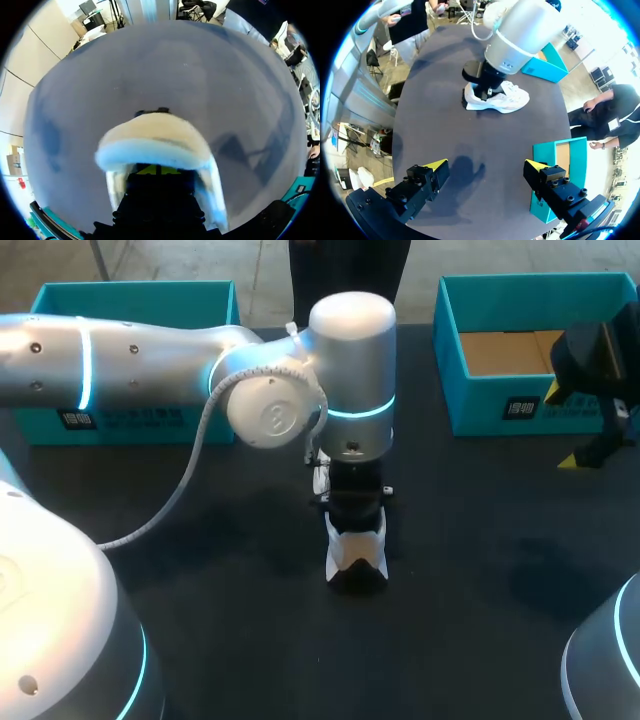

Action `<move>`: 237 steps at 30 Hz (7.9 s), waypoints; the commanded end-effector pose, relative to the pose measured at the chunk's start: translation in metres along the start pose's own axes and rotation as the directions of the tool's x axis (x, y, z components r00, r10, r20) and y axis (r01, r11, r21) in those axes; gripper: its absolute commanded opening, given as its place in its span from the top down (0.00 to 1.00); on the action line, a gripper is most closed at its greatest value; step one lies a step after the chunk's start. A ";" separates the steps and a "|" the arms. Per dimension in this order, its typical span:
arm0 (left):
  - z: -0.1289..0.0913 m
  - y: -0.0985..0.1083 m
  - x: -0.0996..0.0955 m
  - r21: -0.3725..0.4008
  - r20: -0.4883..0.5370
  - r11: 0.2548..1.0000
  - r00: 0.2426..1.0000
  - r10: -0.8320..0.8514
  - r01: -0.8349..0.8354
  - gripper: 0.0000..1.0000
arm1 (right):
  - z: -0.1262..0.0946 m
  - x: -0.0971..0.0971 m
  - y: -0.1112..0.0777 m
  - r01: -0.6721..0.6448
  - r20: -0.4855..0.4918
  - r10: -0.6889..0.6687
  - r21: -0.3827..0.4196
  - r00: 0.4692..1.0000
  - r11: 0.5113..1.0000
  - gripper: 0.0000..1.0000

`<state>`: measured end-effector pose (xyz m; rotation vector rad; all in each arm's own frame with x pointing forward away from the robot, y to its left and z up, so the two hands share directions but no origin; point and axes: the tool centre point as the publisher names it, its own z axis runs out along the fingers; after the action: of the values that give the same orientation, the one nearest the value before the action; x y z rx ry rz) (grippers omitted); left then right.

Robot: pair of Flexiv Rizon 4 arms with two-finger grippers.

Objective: Take the shoe out of the shoebox, open the shoe tongue, remove and reinsert the insole, then place the shoe into the shoebox

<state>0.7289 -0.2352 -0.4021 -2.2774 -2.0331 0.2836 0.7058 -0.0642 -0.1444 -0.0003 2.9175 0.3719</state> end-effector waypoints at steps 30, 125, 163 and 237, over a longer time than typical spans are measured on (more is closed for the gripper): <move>0.015 0.023 0.015 -0.012 0.011 0.999 0.999 -0.053 0.053 1.00 | 0.001 -0.002 0.001 0.000 -0.004 0.000 0.003 1.000 1.000 0.00; -0.060 0.014 0.005 -0.427 0.060 0.892 0.989 -0.135 0.148 1.00 | 0.001 -0.002 0.001 0.000 -0.004 0.000 0.003 1.000 1.000 0.00; -0.056 0.038 0.023 -0.448 0.018 0.866 0.971 -0.240 0.222 0.00 | 0.001 -0.002 0.001 0.000 -0.004 0.000 0.003 1.000 1.000 0.00; -0.113 0.061 0.026 -0.445 -0.005 0.879 0.981 -0.195 0.172 0.53 | 0.001 -0.002 0.001 0.000 -0.004 0.000 0.003 1.000 1.000 0.00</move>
<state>0.8106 -0.2070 -0.2977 -2.2510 -2.4683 -0.2830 0.7057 -0.0641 -0.1443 -0.0003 2.9177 0.3712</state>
